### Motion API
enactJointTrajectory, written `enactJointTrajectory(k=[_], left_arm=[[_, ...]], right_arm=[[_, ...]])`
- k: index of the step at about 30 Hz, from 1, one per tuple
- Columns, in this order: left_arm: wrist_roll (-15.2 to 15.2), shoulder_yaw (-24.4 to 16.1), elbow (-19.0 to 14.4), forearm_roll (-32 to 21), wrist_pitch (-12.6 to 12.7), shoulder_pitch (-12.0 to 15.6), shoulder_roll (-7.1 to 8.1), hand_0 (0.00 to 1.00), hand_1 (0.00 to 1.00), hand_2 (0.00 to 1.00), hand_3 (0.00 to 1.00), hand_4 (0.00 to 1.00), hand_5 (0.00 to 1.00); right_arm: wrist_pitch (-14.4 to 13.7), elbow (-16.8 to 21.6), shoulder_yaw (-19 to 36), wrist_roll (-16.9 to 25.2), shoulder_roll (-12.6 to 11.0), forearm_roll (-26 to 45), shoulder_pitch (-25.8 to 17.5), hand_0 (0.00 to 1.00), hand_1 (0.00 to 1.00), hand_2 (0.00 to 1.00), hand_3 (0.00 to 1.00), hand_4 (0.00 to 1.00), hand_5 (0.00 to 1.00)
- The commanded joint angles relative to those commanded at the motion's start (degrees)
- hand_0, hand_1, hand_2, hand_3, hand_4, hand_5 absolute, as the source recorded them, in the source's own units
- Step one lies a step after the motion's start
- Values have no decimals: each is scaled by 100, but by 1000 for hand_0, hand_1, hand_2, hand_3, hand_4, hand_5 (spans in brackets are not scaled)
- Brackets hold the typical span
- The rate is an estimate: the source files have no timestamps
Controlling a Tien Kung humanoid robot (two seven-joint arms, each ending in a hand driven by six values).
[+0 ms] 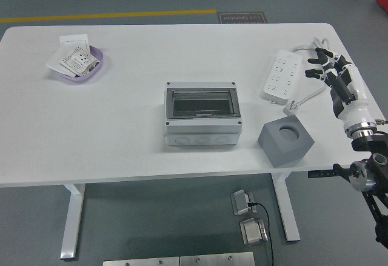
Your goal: Pick up the cylinder from the cube,place it in the box,flap close box
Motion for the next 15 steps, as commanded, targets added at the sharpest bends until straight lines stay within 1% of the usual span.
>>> enactJointTrajectory(k=[2, 3, 8, 9, 14, 15], left_arm=[[0, -30, -3, 32, 1, -14, 3, 627, 647, 602, 617, 643, 176], [0, -43, -4, 46, 1, -20, 4, 627, 646, 603, 618, 644, 177], [1, -79, -11, 93, 2, -39, 20, 627, 646, 603, 618, 644, 177], [2, -79, -12, 98, 3, -40, 26, 627, 647, 603, 618, 644, 177], [6, -37, -11, 92, 3, -35, 46, 627, 647, 603, 618, 644, 177], [6, -42, -13, 105, 3, -38, 51, 627, 646, 606, 618, 646, 182]], right_arm=[[31, -2, -14, -29, -12, 29, 6, 603, 525, 593, 686, 918, 614], [42, -4, -22, -40, -17, 38, 10, 642, 575, 609, 692, 920, 619], [74, -19, -76, -82, -35, 63, 36, 642, 575, 609, 692, 920, 619], [77, -21, -88, -89, -39, 64, 38, 672, 611, 639, 701, 932, 633], [85, -11, -137, -115, -59, 57, 55, 672, 611, 639, 701, 932, 633], [87, 1, -149, -119, -66, 52, 57, 685, 617, 651, 713, 934, 637]])
